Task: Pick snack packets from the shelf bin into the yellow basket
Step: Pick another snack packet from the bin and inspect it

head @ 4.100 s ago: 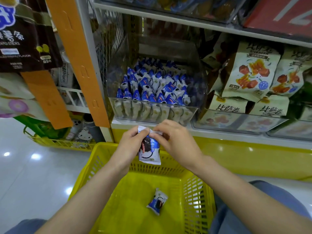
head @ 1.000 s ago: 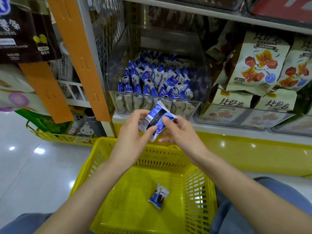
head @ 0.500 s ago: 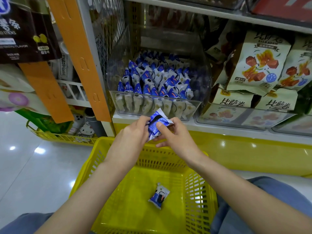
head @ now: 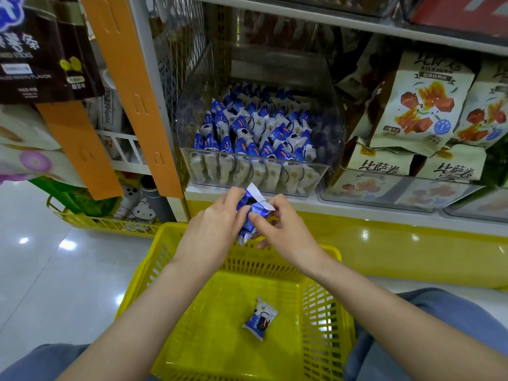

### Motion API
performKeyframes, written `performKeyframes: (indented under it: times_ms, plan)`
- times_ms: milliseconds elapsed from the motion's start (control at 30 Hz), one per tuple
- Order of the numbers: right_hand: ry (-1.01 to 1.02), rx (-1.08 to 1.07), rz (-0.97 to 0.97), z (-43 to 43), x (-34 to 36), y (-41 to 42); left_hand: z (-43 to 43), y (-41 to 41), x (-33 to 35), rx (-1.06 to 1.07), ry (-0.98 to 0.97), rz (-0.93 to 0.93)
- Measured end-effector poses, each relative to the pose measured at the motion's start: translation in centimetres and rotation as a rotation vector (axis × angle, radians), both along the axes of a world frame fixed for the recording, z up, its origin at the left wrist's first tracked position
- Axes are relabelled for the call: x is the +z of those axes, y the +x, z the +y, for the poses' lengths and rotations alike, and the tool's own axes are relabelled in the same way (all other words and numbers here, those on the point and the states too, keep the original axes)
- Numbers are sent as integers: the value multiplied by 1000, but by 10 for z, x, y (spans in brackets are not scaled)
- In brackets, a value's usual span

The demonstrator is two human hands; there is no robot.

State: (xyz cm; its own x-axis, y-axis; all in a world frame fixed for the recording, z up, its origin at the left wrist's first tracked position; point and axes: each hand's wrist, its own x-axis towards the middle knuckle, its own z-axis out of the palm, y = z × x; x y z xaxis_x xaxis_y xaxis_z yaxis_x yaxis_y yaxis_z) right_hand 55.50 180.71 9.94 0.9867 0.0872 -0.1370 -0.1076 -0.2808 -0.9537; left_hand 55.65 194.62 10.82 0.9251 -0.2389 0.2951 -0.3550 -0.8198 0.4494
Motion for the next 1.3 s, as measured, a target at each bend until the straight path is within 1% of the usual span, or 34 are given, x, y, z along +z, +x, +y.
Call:
performKeyframes:
  times_ms: [100, 167, 233, 300, 400, 467, 567, 667, 733, 767, 833, 900, 933, 1000, 1067, 1133, 1167, 1233, 1300]
  plan:
    - [-76, 12, -55, 0, 0, 0, -2, -1, 2, -22, 55, -42]
    - [-116, 29, -95, -1, 0, 0, -3, -2, 3, -25, 65, -38]
    - [-169, 39, -124, -1, -1, -1, -3, -1, 3, -12, 39, -28]
    - [-196, 39, -135, 0, -1, -1, -4, 0, 1, -9, -47, -16]
    - [-180, 23, -119, -1, 0, 0, -4, 3, -3, 8, -267, 16]
    - [-171, -8, -98, -2, 2, 2, -4, 4, -6, 9, -349, 45]
    - [-80, -82, -51, -5, 4, 6, -7, -1, -10, -19, -332, 112]
    - [41, -125, -23, -8, 6, 10, -8, -3, -12, -68, -267, 113]
    - [42, -144, -34, -8, 4, 10, -9, -3, -10, -92, -302, 147]
    - [11, -146, -59, -8, 3, 10, -9, -2, -8, -89, -359, 187]
    - [-73, -105, -163, -8, 3, 6, -11, -2, -3, -72, -572, 315]
    - [-147, 5, -306, -7, 3, 1, -13, -2, 3, -71, -834, 456]
    - [-205, 66, -364, -6, 2, -2, -13, -2, 5, -59, -915, 495]
    - [-355, 154, -446, -5, 1, -6, -12, -1, 6, -9, -1020, 522]
    - [-413, 154, -503, -5, 2, -7, -10, 3, 5, 75, -1080, 497]
    - [-366, 89, -499, -5, 4, -5, -9, 7, 6, 136, -1160, 480]
    - [-318, 52, -460, -6, 5, -4, -9, 8, 7, 155, -1203, 481]
    - [-186, 12, -329, -5, 7, -1, -10, 9, 9, 169, -1268, 505]
    - [-16, 36, -196, -4, 9, 1, -11, 8, 9, 147, -1338, 583]
